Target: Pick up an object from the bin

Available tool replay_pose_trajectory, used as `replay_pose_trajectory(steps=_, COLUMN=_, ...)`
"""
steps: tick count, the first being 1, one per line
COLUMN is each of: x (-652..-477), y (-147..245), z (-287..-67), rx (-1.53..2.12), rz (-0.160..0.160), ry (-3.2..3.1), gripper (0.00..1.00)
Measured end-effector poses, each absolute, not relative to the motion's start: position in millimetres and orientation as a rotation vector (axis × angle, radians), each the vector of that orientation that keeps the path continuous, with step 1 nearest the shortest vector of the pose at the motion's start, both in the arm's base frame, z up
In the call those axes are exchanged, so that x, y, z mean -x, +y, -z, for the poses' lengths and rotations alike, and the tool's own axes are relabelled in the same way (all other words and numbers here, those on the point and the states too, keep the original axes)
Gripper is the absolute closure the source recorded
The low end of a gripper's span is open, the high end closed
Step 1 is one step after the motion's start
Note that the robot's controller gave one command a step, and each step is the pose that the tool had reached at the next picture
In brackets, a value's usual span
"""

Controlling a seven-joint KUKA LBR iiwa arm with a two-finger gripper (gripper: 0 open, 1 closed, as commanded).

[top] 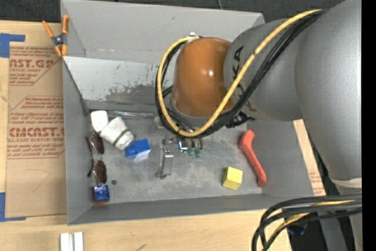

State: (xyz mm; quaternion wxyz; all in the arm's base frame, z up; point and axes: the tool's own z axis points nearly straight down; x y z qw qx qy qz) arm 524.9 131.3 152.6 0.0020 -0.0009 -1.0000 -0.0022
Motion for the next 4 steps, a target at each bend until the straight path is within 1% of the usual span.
replay_pose_trajectory(steps=1, x=-541.0, y=122.2, z=-157.1, rx=0.000, rz=0.003, ry=-3.150, gripper=0.00)
replay_pose_trajectory(steps=2, x=-544.3, y=135.2, z=-108.3, rx=0.094, rz=0.008, ry=-3.143, gripper=0.00)
replay_pose_trajectory(steps=3, x=-558.3, y=151.9, z=-70.0, rx=0.006, rz=0.004, ry=-3.152, gripper=1.00)
replay_pose_trajectory(steps=4, x=-558.3, y=151.9, z=-70.0, rx=0.006, rz=0.004, ry=-3.152, gripper=1.00)
